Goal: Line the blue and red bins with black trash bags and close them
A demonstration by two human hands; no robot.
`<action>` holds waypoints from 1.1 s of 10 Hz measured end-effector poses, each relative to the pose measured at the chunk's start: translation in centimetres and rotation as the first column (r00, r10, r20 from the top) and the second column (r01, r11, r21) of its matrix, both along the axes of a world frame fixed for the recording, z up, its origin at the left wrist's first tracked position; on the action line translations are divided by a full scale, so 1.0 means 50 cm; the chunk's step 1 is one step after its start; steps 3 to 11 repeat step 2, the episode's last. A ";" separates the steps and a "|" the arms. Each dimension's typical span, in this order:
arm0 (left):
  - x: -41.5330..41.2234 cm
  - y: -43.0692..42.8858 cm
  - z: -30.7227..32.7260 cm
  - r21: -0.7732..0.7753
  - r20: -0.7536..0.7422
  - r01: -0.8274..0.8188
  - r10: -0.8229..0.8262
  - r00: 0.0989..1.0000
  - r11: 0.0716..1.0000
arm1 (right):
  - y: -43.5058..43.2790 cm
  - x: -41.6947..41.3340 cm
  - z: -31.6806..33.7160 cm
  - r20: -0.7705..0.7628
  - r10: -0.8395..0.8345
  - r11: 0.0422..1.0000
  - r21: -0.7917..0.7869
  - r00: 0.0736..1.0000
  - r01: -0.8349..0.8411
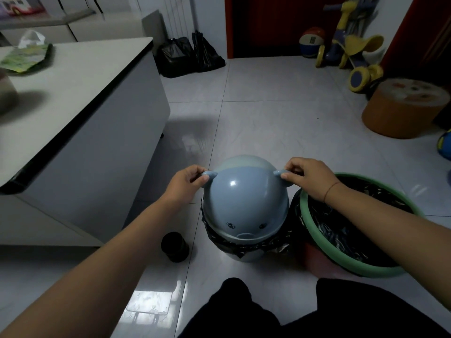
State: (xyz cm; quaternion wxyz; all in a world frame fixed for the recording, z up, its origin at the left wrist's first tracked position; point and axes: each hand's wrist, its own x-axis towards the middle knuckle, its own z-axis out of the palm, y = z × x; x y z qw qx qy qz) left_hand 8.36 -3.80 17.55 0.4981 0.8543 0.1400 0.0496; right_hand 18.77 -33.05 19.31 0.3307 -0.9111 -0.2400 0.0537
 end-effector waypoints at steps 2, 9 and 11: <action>-0.029 -0.044 0.015 -0.035 0.001 -0.194 0.195 0.981 0.980 | -0.005 -0.031 0.011 -0.175 -0.020 1.000 0.013 0.984 0.022; -0.029 -0.044 0.015 -0.035 0.001 -0.194 0.195 0.981 0.980 | -0.005 -0.031 0.011 -0.175 -0.020 1.000 0.013 0.984 0.022; -0.029 -0.044 0.015 -0.035 0.001 -0.194 0.195 0.981 0.980 | -0.005 -0.031 0.011 -0.175 -0.020 1.000 0.013 0.984 0.022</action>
